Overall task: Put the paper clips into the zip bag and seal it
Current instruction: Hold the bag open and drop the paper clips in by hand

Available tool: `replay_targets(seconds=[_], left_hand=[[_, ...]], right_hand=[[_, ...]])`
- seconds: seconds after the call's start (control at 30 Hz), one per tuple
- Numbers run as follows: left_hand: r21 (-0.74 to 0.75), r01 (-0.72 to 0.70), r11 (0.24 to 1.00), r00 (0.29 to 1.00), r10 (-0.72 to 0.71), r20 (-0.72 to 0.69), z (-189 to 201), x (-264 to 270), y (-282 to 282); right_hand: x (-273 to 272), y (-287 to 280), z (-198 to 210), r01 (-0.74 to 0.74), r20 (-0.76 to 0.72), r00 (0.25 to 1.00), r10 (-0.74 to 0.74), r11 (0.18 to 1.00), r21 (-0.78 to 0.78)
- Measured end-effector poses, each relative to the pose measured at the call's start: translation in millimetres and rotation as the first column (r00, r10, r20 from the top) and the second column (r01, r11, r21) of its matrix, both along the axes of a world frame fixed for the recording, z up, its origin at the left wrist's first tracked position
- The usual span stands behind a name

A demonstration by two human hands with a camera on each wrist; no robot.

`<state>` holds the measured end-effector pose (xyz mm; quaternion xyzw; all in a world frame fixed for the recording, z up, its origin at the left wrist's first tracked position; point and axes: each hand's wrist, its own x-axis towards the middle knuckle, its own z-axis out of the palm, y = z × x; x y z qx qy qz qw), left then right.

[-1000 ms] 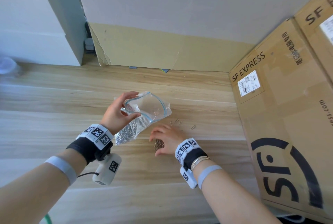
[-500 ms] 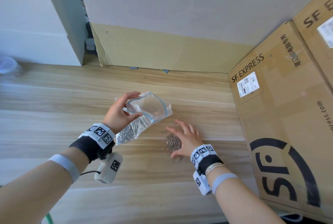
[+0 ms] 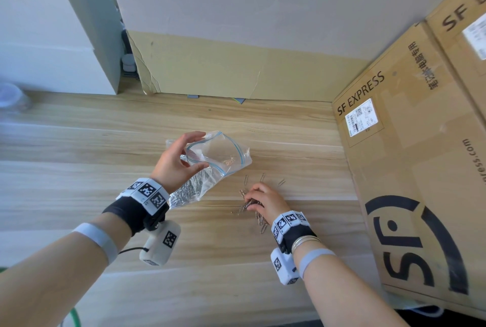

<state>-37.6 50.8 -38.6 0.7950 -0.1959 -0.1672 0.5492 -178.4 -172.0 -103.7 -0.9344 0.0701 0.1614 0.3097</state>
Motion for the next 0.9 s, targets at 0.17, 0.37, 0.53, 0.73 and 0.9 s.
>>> replay_targets(seconds=[0.17, 0.37, 0.53, 0.73, 0.9], left_hand=[[0.007, -0.001, 1.000, 1.000, 0.001, 0.002, 1.3, -0.9, 2.0], [0.007, 0.009, 1.000, 1.000, -0.009, -0.001, 2.0, -1.0, 4.4], [0.003, 0.025, 1.000, 1.000, -0.025, 0.007, 4.5, -0.9, 4.7], [-0.010, 0.051, 0.999, 0.998, -0.050, 0.021, 5.0, -3.1, 0.2], [-0.014, 0.064, 0.998, 0.997, -0.064, 0.031, 5.4, -5.0, -3.7]], right_hand=[[7.1, -1.6, 0.6, 0.001, 0.029, 1.000, -0.002, 1.000, 0.027], [10.7, -4.2, 9.6, 0.025, 0.071, 0.997, -0.028, 0.999, 0.045], [14.1, -10.1, 45.5, 0.124, 0.172, 0.975, -0.141, 0.987, 0.106], [50.9, -3.2, 106.2, 0.091, 0.382, 0.916, -0.121, 0.991, 0.097], [86.7, 32.2, 109.0, -0.051, 0.350, 0.936, 0.047, 0.999, 0.002]])
